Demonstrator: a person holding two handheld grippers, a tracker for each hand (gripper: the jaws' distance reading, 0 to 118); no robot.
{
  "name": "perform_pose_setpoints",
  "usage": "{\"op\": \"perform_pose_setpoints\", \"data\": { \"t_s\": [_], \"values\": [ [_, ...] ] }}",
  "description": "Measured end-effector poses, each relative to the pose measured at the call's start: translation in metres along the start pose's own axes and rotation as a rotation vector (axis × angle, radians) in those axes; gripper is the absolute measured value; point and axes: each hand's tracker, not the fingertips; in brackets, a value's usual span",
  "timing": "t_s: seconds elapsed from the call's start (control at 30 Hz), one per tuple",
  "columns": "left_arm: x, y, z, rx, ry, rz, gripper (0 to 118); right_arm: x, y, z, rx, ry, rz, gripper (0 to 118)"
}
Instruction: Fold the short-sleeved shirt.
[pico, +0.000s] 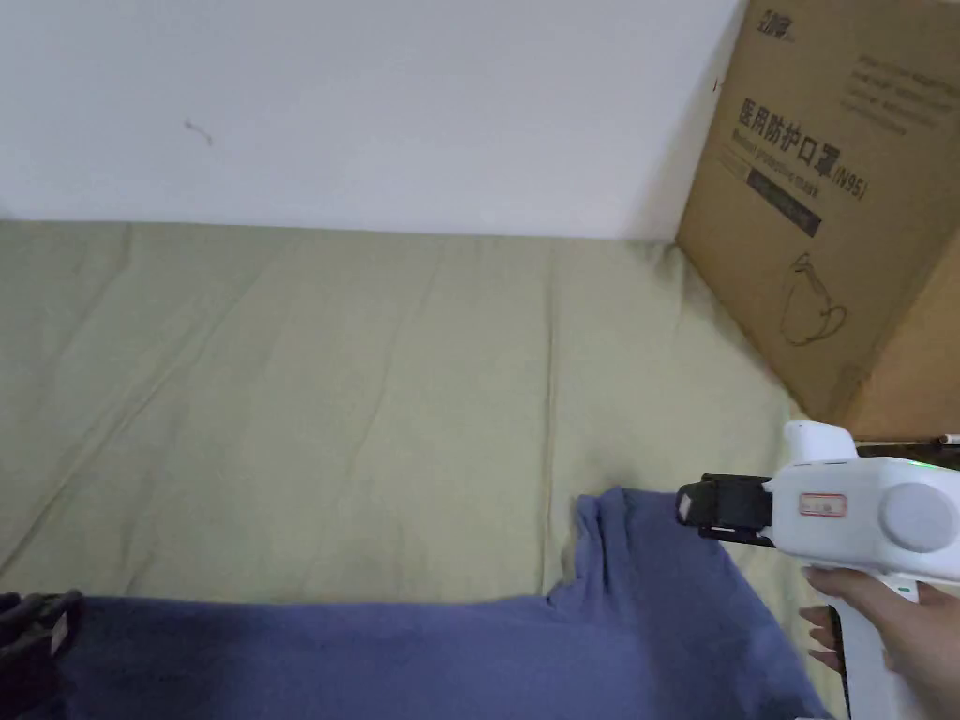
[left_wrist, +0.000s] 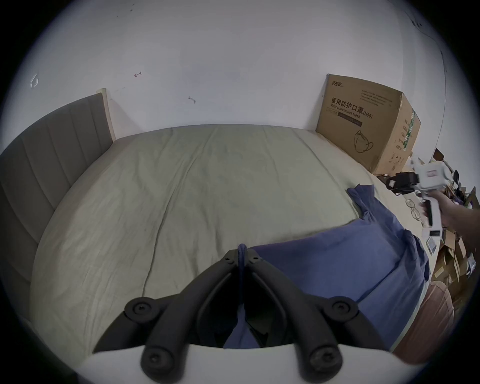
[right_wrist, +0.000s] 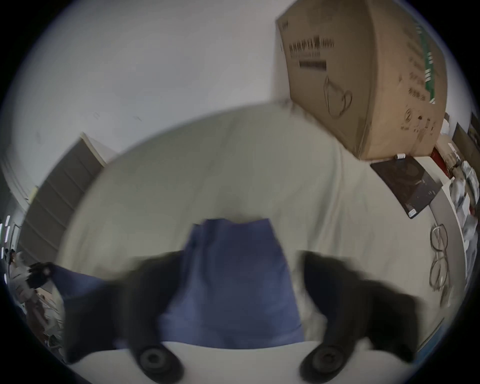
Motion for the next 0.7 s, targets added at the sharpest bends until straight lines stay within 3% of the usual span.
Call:
{"op": "perform_pose_setpoints", "data": {
  "t_s": [0.03, 0.07, 0.1, 0.17, 0.27, 0.3, 0.33, 0.37, 0.4, 0.47, 0.5, 0.57, 0.7],
  "values": [
    [-0.002, -0.001, 0.001, -0.007, 0.005, 0.007, 2, 0.006, 0.004, -0.017, -0.089, -0.032, 0.008, 117],
    [-0.003, -0.001, 0.001, -0.012, 0.005, 0.014, 2, 0.011, 0.006, -0.027, -0.082, -0.075, -0.039, 117],
    [-0.004, -0.002, 0.001, -0.018, 0.003, 0.024, 2, 0.003, 0.002, -0.034, -0.111, -0.081, -0.008, 117],
    [-0.007, -0.004, 0.001, -0.029, 0.008, 0.032, 2, 0.006, 0.0, -0.051, -0.203, -0.092, -0.044, 117],
    [-0.007, -0.005, -0.002, -0.062, 0.019, 0.023, 2, 0.004, -0.015, -0.06, -0.339, -0.134, -0.055, 99],
    [-0.01, -0.006, -0.003, -0.073, 0.021, 0.018, 2, -0.001, -0.019, -0.054, -0.314, -0.16, 0.003, 90],
    [-0.01, -0.006, -0.005, -0.088, 0.023, 0.014, 2, -0.005, -0.02, -0.045, -0.232, -0.158, 0.078, 72],
    [-0.009, -0.006, -0.007, -0.102, 0.028, 0.011, 2, 0.002, -0.014, -0.046, -0.229, -0.132, 0.077, 45],
    [-0.009, -0.006, -0.01, -0.117, 0.034, 0.01, 2, 0.003, -0.015, -0.039, -0.226, -0.115, 0.085, 3],
    [-0.012, -0.009, -0.014, -0.128, 0.034, 0.017, 2, 0.003, -0.018, -0.028, -0.224, -0.029, 0.068, 1],
    [-0.012, -0.01, -0.017, -0.131, 0.036, 0.032, 2, 0.004, -0.018, -0.02, -0.186, -0.072, 0.081, 1],
    [-0.018, -0.011, -0.023, -0.123, 0.042, 0.077, 2, 0.01, -0.016, -0.009, -0.136, 0.014, 0.013, 1],
    [-0.026, 0.001, -0.027, -0.018, 0.064, 0.1, 2, 0.003, -0.004, 0.03, 0.06, -0.033, -0.039, 1]
  ]
}}
